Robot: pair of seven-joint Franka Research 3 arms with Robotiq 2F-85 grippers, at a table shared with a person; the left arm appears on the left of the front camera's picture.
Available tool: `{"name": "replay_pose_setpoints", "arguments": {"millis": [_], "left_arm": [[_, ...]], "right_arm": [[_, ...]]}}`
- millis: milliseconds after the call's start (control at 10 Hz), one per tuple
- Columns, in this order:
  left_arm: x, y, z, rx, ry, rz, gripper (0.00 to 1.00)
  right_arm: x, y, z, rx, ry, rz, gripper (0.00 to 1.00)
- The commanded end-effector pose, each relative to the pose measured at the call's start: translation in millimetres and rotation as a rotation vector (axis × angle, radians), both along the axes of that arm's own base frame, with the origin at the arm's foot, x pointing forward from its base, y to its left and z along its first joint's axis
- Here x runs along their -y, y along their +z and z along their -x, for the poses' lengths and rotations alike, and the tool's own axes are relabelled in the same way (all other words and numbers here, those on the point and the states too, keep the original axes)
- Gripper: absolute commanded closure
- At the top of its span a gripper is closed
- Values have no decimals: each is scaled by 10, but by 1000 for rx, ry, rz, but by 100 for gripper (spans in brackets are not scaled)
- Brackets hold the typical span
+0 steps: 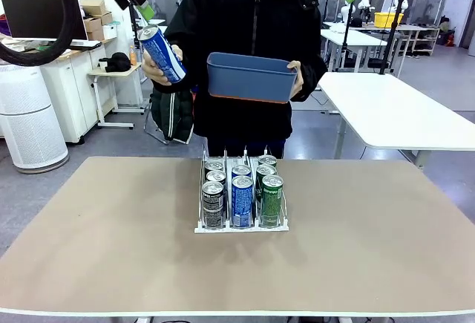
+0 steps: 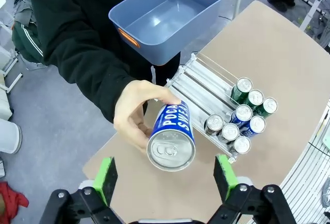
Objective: Fill the beverage cans into the dispenser.
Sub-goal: Pick up the Ionic drink handed by the human.
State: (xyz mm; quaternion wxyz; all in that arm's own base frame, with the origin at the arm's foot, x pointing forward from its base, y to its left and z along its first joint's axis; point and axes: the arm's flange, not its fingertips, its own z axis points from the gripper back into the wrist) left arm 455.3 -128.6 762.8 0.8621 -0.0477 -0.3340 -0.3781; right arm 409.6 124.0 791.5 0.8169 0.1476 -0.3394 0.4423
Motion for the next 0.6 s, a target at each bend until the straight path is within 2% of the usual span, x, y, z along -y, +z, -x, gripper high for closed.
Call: {"name": "replay_pose_setpoints", "arguments": {"millis": [0, 500], "left_arm": [[14, -75, -42, 2, 18, 15, 0], [64, -248, -176, -27, -10, 60, 0]], "right_arm": [[3, -10, -7, -2, -1, -12, 1], [3, -10, -7, -2, -1, -12, 1]]}}
